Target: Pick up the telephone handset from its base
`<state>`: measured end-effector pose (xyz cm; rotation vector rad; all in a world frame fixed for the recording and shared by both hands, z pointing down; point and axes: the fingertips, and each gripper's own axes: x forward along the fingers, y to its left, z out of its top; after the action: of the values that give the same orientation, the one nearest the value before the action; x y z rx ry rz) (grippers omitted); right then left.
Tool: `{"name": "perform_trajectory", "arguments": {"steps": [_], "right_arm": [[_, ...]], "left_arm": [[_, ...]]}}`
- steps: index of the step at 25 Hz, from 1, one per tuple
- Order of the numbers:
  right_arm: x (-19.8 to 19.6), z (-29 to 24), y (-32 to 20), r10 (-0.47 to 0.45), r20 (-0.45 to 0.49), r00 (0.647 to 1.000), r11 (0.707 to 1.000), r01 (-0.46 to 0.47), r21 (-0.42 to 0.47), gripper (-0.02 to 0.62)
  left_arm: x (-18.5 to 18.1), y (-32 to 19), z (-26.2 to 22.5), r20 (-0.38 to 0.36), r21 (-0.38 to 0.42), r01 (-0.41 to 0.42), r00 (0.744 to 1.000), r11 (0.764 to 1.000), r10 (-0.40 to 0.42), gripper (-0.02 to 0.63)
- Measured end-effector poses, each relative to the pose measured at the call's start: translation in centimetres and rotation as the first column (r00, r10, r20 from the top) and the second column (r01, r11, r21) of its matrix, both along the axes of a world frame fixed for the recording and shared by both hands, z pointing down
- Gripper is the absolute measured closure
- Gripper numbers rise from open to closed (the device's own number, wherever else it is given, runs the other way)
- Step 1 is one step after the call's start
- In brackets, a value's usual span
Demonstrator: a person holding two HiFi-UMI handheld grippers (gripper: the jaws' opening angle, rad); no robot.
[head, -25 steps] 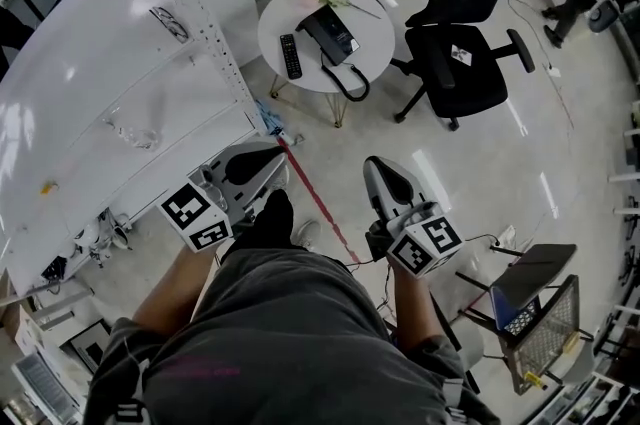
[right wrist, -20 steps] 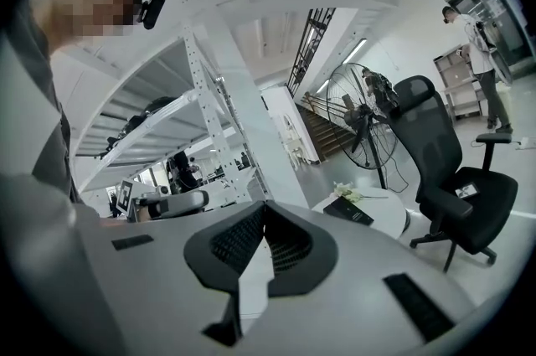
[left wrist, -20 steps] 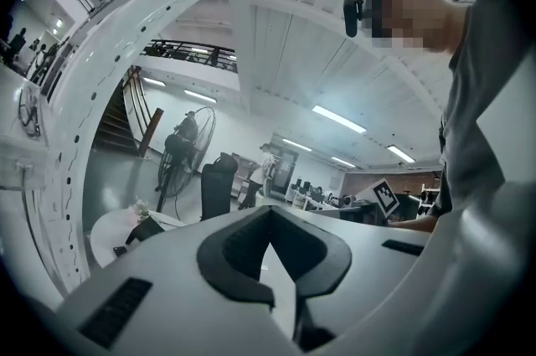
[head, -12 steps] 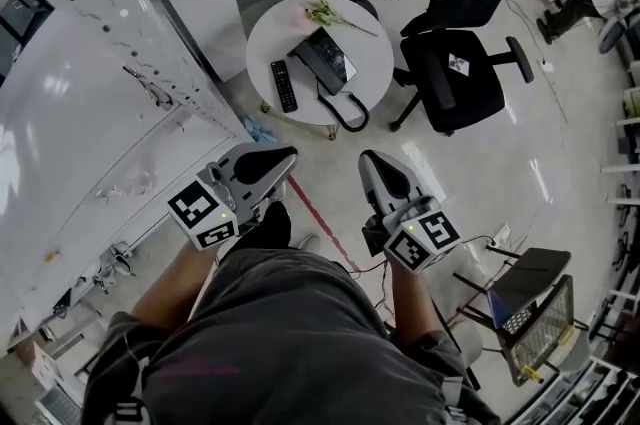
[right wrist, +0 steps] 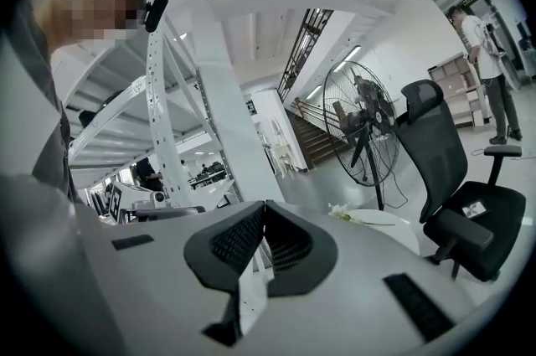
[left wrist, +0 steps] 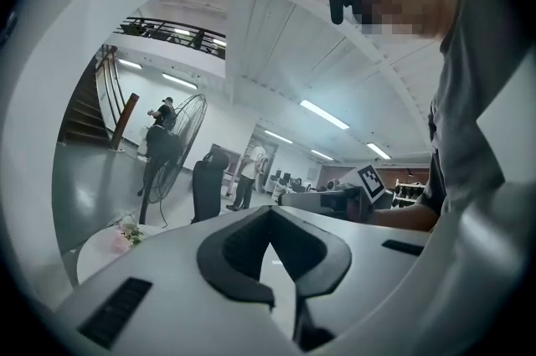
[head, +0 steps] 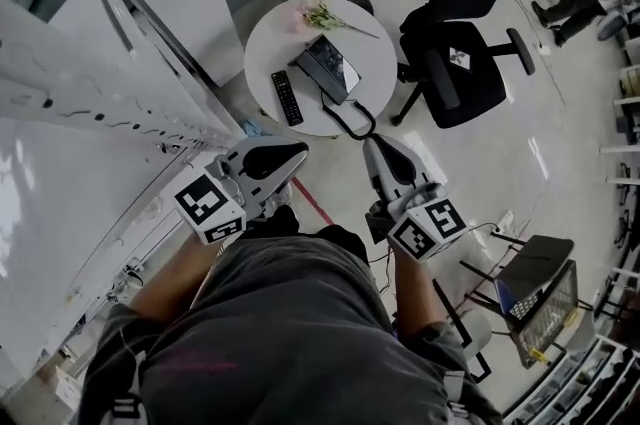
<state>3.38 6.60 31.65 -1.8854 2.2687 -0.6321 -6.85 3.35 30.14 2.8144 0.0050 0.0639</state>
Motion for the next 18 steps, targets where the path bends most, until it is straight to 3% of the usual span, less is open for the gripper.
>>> {"name": "perform_trajectory", "arguments": {"steps": [12, 18], "right_arm": [[2.8, 2.1, -4.3, -0.018, 0.025, 1.0, 0.999, 0.019, -0.046, 0.575], [5.9, 4.7, -7.8, -0.084, 0.049, 0.995, 0.992, 0.088, -0.088, 0.575]], "left_arm": [[3.0, -3.2, 2.9, 0.044, -0.067, 0.009, 0.999, 0.998, -0.006, 0.592], [5.9, -6.0, 6.3, 0.106, -0.107, 0.087, 0.991, 0.99, -0.075, 0.592]]}}
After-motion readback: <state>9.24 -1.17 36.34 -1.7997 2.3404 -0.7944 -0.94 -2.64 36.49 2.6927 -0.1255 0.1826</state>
